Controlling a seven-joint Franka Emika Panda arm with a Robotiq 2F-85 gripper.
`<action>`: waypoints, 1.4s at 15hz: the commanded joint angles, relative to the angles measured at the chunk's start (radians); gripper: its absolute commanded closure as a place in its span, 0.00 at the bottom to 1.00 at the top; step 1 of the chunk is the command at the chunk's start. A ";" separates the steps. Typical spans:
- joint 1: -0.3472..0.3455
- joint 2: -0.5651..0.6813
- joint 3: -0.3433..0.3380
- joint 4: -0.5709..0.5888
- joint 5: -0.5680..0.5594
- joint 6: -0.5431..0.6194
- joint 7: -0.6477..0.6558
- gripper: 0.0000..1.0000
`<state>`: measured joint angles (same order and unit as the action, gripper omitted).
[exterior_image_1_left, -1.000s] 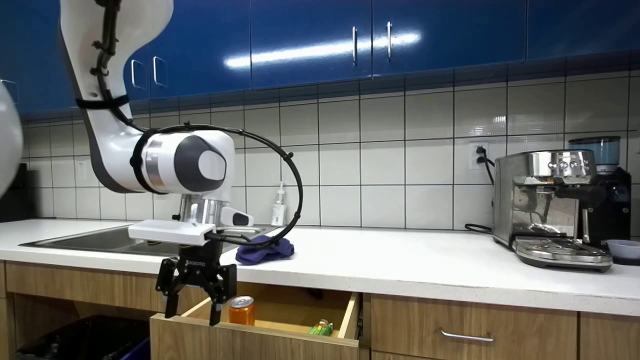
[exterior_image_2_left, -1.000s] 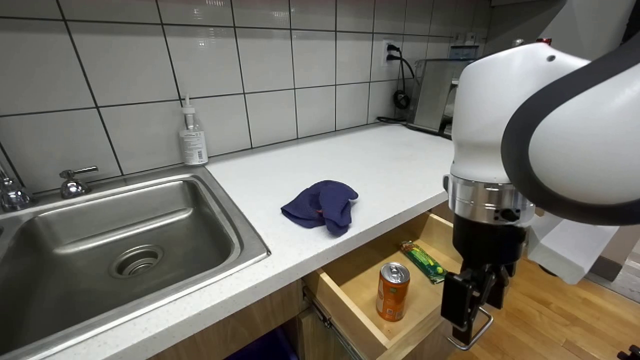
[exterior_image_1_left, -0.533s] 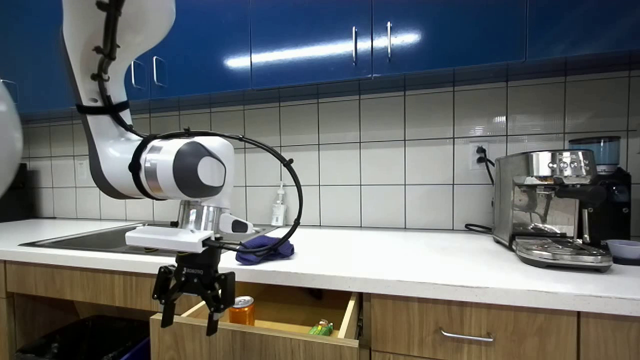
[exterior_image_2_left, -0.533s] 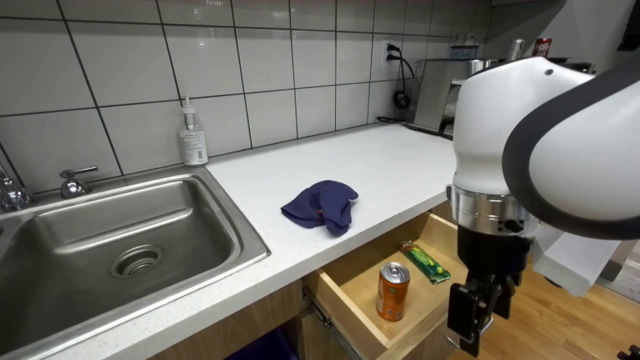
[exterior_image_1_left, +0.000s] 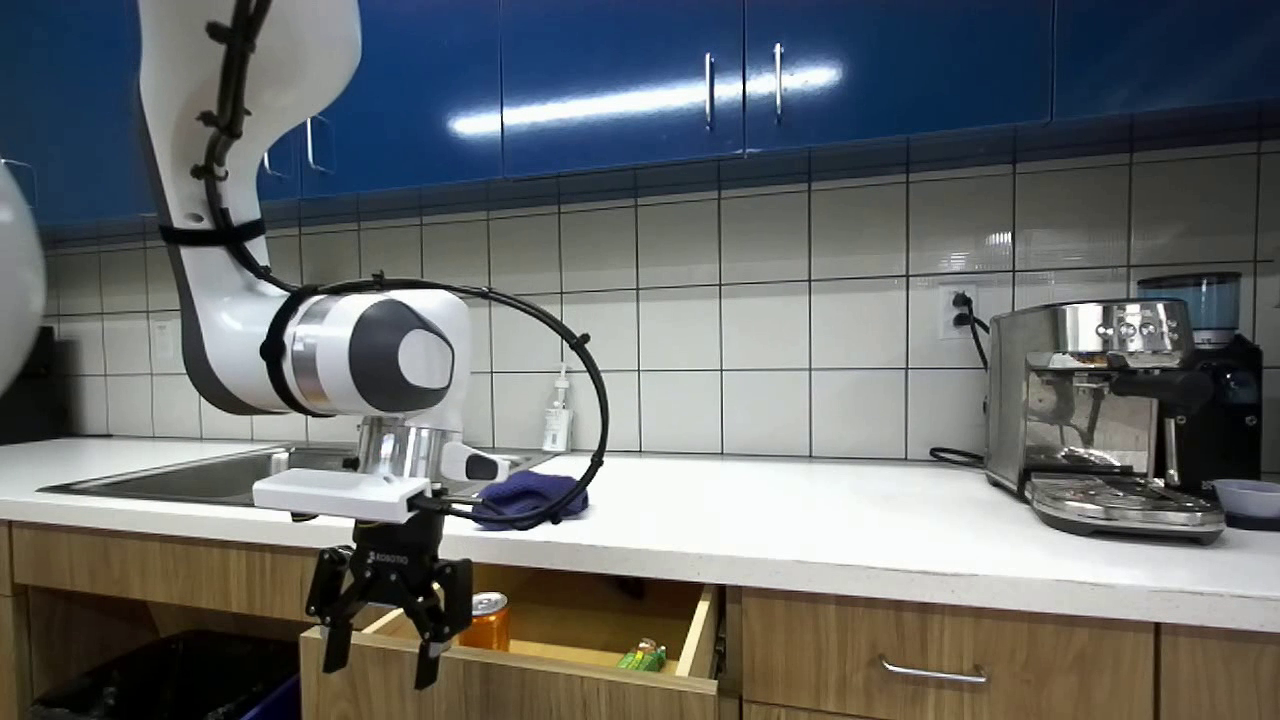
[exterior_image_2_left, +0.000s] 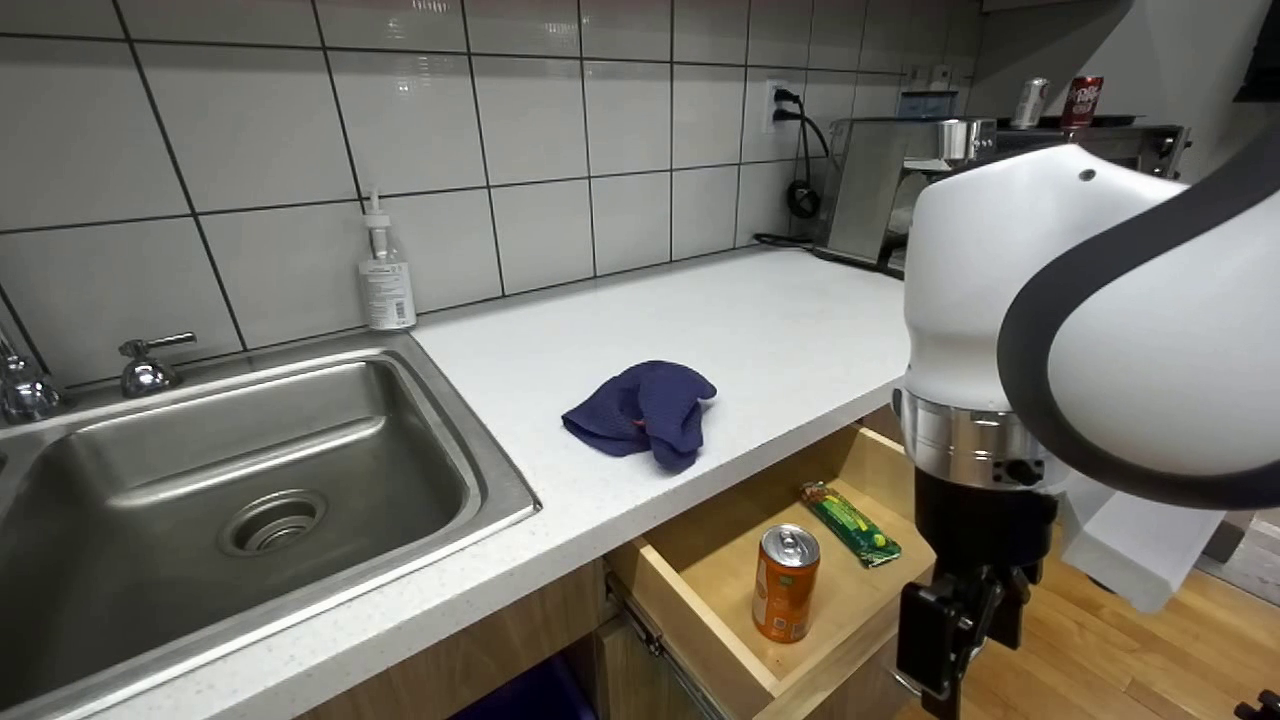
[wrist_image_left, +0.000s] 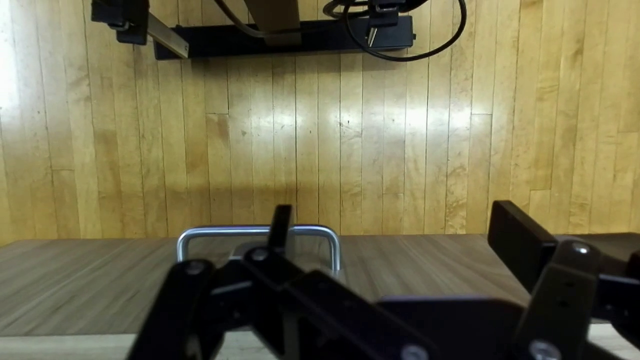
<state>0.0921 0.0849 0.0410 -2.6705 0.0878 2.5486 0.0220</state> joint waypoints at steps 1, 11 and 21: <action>-0.011 0.019 0.001 0.004 -0.051 0.059 0.014 0.00; -0.007 0.076 -0.006 0.009 -0.120 0.184 0.028 0.00; 0.003 0.096 -0.031 0.017 -0.161 0.266 0.063 0.00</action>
<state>0.0922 0.1714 0.0281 -2.6689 -0.0283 2.7868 0.0428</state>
